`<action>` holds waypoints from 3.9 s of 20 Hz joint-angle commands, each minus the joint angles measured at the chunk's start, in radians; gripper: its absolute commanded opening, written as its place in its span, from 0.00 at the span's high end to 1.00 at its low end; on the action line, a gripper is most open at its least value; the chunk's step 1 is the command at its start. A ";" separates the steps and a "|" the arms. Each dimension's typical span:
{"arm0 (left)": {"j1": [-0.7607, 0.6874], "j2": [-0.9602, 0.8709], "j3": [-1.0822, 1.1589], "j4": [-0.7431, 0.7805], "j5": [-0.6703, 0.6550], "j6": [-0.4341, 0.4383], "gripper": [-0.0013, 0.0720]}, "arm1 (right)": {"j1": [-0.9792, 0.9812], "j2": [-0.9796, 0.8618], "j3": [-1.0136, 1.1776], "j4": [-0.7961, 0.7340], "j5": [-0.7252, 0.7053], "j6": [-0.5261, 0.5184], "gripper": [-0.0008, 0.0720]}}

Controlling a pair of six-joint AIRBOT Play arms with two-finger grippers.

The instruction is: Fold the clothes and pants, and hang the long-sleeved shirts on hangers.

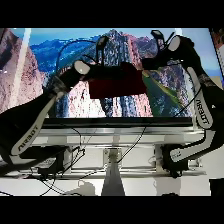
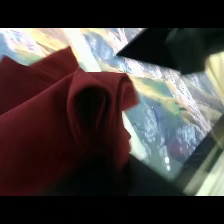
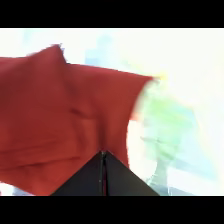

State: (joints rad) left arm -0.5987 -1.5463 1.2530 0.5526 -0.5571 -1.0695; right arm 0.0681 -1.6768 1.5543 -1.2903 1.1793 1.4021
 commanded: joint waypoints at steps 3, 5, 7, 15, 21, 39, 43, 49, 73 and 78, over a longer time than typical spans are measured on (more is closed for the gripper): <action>-0.090 -0.051 0.001 -0.008 0.154 0.003 0.04 | -0.183 0.002 -0.003 -0.087 0.037 0.000 0.98; -0.068 -0.036 0.001 0.012 0.141 0.003 0.04 | -0.232 0.002 -0.024 -0.069 0.059 -0.004 0.98; -0.036 -0.015 0.001 0.078 0.109 0.003 0.04 | -0.268 0.001 -0.078 0.017 0.079 -0.095 0.98; 0.021 0.044 0.001 0.101 0.011 0.003 0.04 | -0.258 -0.022 -0.410 0.610 -0.060 -0.349 0.20; 0.021 0.044 0.001 0.056 0.010 0.003 0.04 | -0.052 -0.022 -0.458 0.640 -0.173 -0.267 0.20; 0.277 0.243 0.001 0.652 -0.449 -0.019 0.96 | -0.167 0.312 -0.325 0.124 -0.317 -0.152 0.98; 0.431 0.378 0.001 0.651 -0.556 -0.028 0.96 | -0.422 0.459 -0.325 -0.058 -0.296 0.012 0.98; 0.523 0.499 0.001 0.651 -0.566 -0.027 0.96 | -0.847 0.609 -0.325 -0.161 -0.148 0.295 0.98; 0.522 0.499 0.001 0.651 -0.566 -0.027 0.96 | -0.406 0.628 -0.425 -0.005 0.074 0.055 0.98; 0.522 0.499 0.001 0.651 -0.566 -0.027 0.96 | 0.119 0.628 -0.425 -0.196 -0.119 0.053 0.98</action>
State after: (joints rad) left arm -0.0772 -1.0477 1.2530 1.2034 -1.1233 -1.0966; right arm -0.0799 -1.0492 1.1297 -1.3949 1.1809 1.4757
